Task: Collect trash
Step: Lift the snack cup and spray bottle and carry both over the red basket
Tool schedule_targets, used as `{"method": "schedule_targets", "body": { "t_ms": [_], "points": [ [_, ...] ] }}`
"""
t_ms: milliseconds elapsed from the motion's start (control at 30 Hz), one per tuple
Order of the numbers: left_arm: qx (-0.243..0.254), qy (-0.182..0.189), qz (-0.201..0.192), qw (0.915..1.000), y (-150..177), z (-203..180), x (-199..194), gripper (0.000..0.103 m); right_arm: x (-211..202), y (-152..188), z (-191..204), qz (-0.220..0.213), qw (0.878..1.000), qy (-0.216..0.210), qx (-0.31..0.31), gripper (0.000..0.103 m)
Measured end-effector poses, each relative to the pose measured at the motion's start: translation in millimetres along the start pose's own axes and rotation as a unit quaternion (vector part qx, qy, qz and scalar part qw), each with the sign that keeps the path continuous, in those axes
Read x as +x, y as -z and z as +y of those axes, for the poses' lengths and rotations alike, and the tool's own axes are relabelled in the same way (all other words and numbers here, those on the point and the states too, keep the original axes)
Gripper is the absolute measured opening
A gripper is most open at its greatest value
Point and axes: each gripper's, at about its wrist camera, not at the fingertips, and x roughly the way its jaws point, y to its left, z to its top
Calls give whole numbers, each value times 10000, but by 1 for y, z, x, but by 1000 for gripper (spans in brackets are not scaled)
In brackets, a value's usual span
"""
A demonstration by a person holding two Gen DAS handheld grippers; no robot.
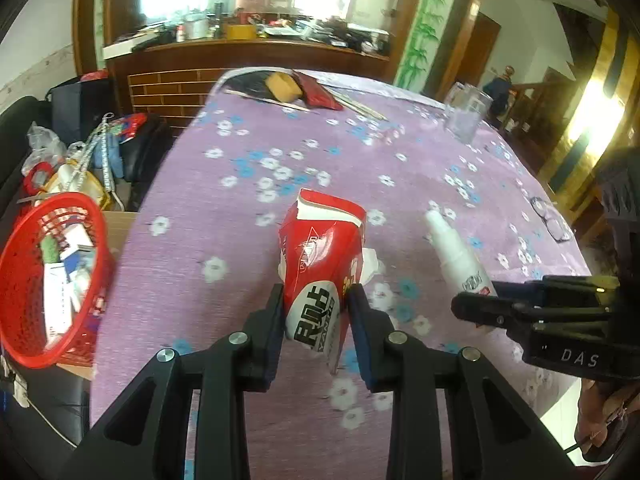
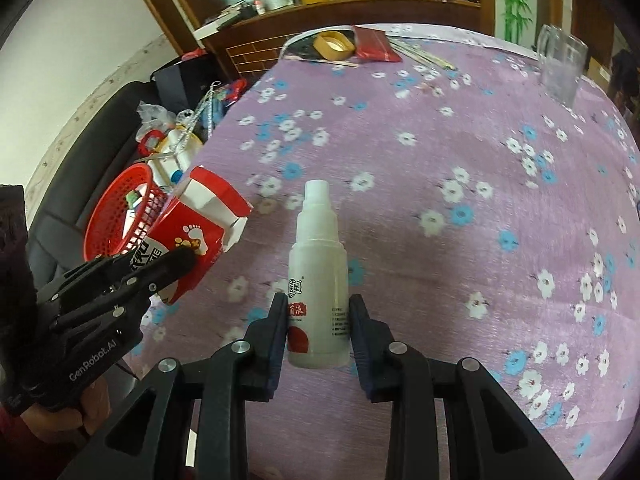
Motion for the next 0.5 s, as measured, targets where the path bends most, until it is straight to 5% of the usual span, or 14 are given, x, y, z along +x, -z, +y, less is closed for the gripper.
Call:
{"method": "schedule_targets", "body": {
  "t_ms": [500],
  "points": [
    [-602, -604, -341, 9958, 4, 92, -42, 30, 30, -24, 91, 107, 9969, -444, -636, 33]
  ]
}}
